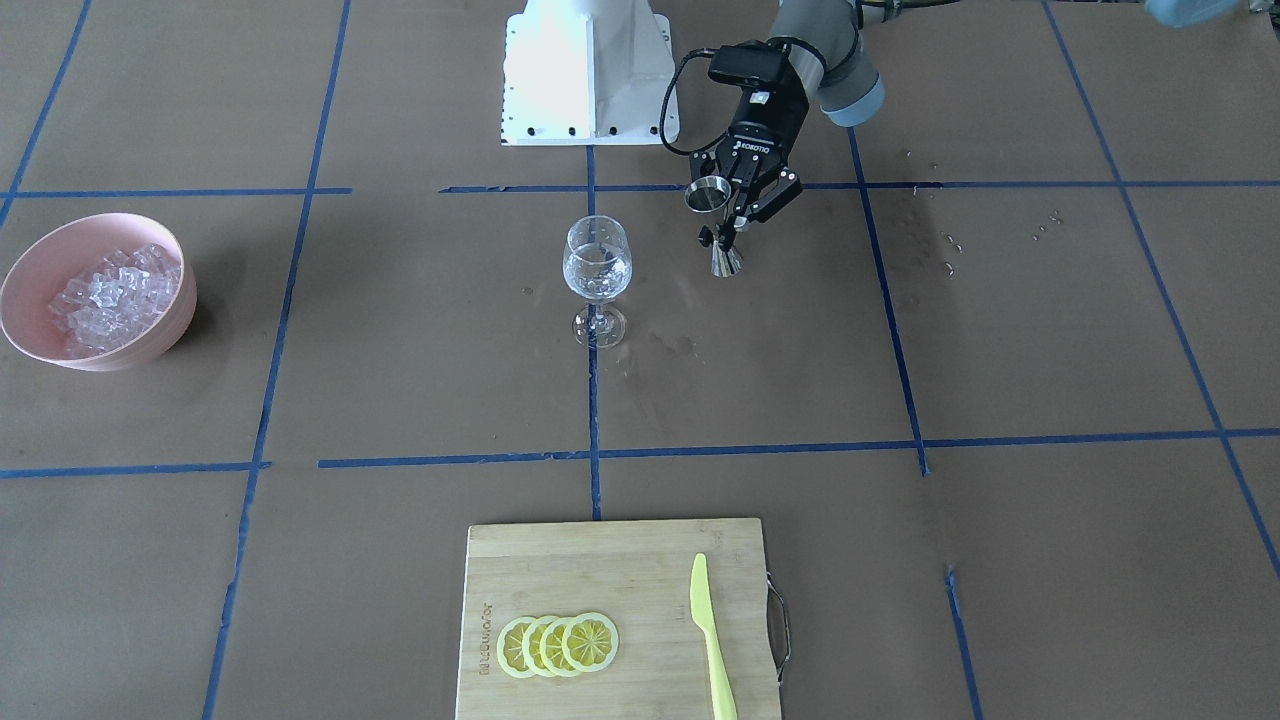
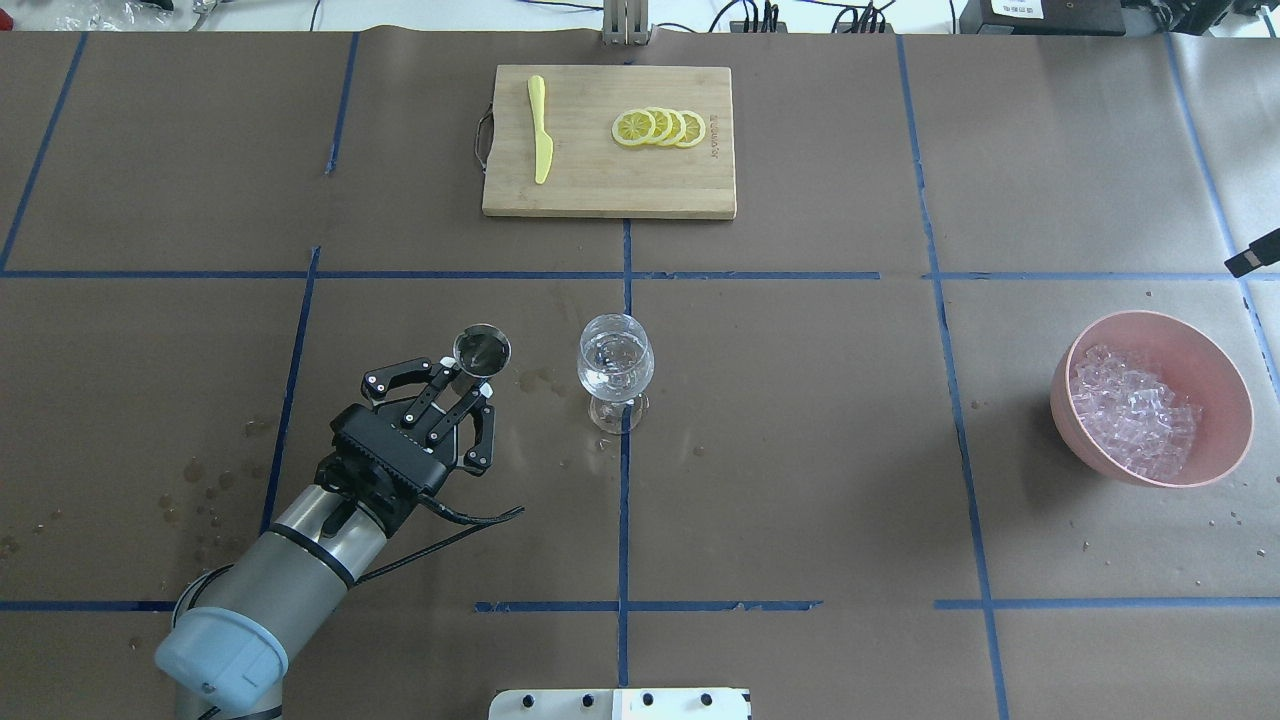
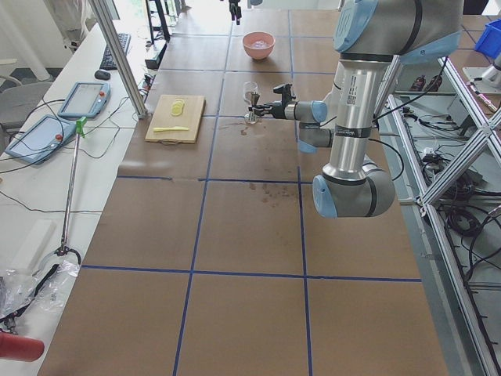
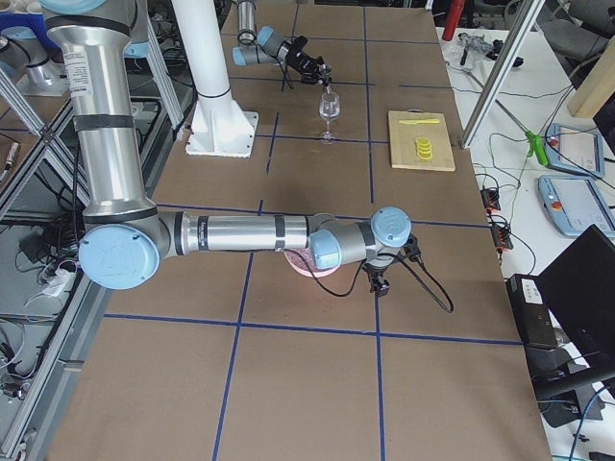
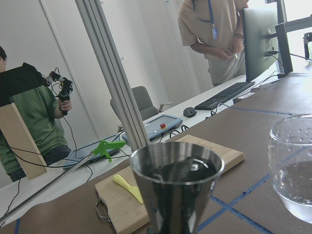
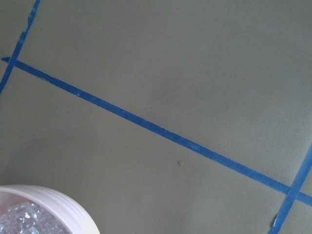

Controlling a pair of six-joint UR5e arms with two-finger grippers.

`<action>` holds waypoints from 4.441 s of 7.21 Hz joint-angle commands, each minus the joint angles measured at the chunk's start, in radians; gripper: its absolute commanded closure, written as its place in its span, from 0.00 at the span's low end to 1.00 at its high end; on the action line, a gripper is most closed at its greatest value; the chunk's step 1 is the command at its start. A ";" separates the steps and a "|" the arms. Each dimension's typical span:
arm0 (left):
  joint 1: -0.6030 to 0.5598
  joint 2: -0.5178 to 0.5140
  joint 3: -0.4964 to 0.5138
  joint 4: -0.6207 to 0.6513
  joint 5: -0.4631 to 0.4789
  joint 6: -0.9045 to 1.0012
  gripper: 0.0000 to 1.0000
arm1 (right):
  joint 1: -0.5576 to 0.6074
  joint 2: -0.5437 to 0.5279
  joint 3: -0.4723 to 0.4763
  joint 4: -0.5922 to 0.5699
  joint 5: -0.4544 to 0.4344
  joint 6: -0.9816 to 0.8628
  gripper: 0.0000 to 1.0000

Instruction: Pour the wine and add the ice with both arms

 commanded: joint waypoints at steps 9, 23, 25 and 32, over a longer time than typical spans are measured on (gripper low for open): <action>-0.108 -0.114 -0.207 0.658 -0.282 0.150 1.00 | -0.031 0.001 -0.008 0.000 0.000 0.002 0.00; -0.142 -0.288 -0.252 1.158 -0.285 0.549 1.00 | -0.035 0.001 0.002 0.000 0.000 0.002 0.00; -0.150 -0.327 -0.252 1.246 -0.284 0.641 1.00 | -0.035 0.001 0.003 0.002 0.000 0.003 0.00; -0.154 -0.326 -0.276 1.261 -0.287 0.646 1.00 | -0.044 0.001 0.002 0.023 0.000 0.005 0.00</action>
